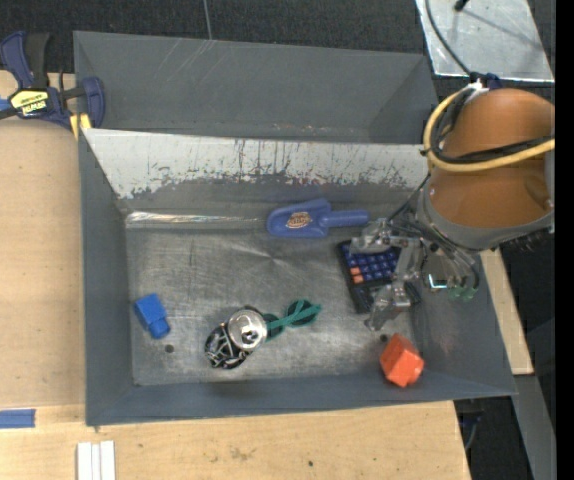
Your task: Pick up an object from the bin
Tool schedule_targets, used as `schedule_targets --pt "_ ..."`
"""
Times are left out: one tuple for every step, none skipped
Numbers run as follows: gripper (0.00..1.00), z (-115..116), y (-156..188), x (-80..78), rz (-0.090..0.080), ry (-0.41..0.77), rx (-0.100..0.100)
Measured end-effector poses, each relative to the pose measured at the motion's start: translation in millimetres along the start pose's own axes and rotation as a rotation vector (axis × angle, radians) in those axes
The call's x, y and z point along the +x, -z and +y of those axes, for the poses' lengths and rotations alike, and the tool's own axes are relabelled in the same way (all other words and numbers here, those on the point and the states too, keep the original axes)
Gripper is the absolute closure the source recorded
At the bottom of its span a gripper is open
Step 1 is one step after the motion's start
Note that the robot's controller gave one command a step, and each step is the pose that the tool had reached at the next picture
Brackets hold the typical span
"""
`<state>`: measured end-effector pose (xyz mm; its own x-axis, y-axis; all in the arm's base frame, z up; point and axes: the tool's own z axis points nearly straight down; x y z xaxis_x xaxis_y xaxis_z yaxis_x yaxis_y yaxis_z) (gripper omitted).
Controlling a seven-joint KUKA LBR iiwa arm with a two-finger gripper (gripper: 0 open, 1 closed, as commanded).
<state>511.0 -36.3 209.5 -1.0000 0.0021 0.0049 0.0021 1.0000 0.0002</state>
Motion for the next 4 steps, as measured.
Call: schedule_targets --pt "1.0 0.1 4.0 -1.7 -0.008 0.002 0.001" --pt "1.0 0.1 4.0 -1.7 -0.008 0.002 0.001" --pt "1.0 -22.9 -15.5 0.2 -0.013 0.128 0.0" --pt "1.0 -38.7 -32.4 -22.2 -0.006 0.269 0.005"
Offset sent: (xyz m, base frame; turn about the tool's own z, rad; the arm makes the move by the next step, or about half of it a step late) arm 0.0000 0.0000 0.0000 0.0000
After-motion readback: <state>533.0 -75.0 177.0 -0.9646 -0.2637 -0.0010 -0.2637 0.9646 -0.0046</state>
